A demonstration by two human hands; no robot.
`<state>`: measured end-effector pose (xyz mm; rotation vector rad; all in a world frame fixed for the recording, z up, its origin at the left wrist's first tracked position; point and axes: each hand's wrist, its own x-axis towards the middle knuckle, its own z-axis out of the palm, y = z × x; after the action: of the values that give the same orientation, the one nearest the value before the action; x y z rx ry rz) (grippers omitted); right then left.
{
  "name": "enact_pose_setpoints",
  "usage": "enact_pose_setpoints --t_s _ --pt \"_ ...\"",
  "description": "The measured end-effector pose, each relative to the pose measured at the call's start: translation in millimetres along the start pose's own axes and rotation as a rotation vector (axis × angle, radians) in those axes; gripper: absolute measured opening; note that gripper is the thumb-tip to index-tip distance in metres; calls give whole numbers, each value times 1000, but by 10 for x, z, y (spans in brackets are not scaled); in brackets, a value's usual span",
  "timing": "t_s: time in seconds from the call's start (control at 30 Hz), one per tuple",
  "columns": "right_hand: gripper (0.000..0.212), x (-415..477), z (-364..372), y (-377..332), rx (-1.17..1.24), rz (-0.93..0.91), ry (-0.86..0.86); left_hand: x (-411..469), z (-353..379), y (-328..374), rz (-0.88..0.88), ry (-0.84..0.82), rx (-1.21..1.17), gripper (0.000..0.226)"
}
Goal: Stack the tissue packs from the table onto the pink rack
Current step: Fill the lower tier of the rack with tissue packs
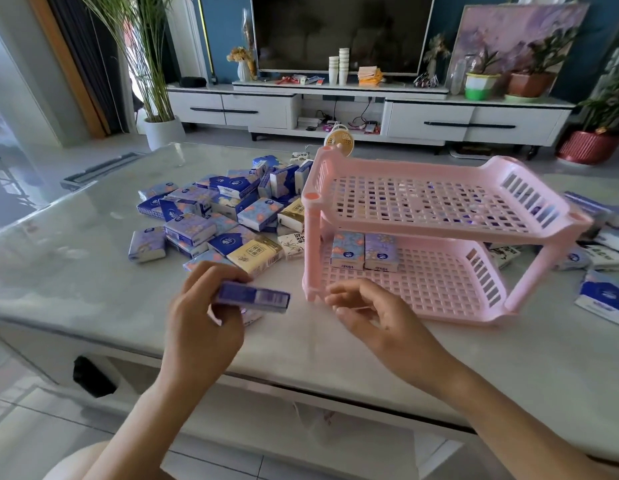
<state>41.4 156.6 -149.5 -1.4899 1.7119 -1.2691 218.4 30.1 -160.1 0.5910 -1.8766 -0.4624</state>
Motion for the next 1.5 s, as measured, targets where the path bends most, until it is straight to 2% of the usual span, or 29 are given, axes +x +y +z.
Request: enact_pose_setpoints --t_s 0.07,0.13,0.2,0.27,0.33,0.4,0.5,0.53,0.6,0.67,0.73,0.83,1.0,1.17,1.27,1.33,1.4,1.47,1.5 --pt "27 8 -22 -57 120 73 -76 -72 66 89 -7 27 -190 43" --pt "39 8 -54 -87 201 203 -232 -125 231 168 -5 -33 -344 44" --pt "39 -20 -121 -102 307 318 -354 -150 444 240 36 -125 -384 35" --pt "33 -71 -236 -81 369 361 -377 -162 644 272 68 -231 -373 22" --pt "31 -113 -400 4 360 395 -291 -141 808 297 101 -335 -306 28" --pt "31 -128 -591 102 395 453 -136 -102 897 336 168 -355 -152 31" --pt "34 -115 -833 219 503 489 127 -88 762 360 218 -111 -9 21" --pt "31 -103 -877 238 511 485 170 -109 652 320 149 -12 36 21" --pt "25 -55 -901 270 508 481 184 -181 397 160 -154 103 222 32" --pt "18 14 -862 298 479 496 171 -242 193 -55 -528 -19 441 63" --pt "14 68 -808 306 425 510 166 -266 127 -208 -671 -190 616 85" --pt "17 112 -781 308 376 506 213 -311 204 -288 -656 -225 721 86" --pt "34 92 -900 388 204 462 393 -356 342 -266 -611 -123 643 95" --pt "32 95 -937 480 170 439 356 -262 413 -255 -602 -157 663 70" --pt "32 120 -973 530 202 459 341 -234 296 -89 -703 -160 506 80" --pt "33 132 -998 561 228 473 330 -338 263 191 -693 -140 460 77" --pt "34 142 -1028 562 246 480 313 -513 333 560 -526 -176 397 75" --pt "31 166 -1047 562 263 479 332 -620 487 849 -327 -277 303 79" --pt "28 177 -1043 570 228 469 369 -616 596 948 -293 -318 234 79"
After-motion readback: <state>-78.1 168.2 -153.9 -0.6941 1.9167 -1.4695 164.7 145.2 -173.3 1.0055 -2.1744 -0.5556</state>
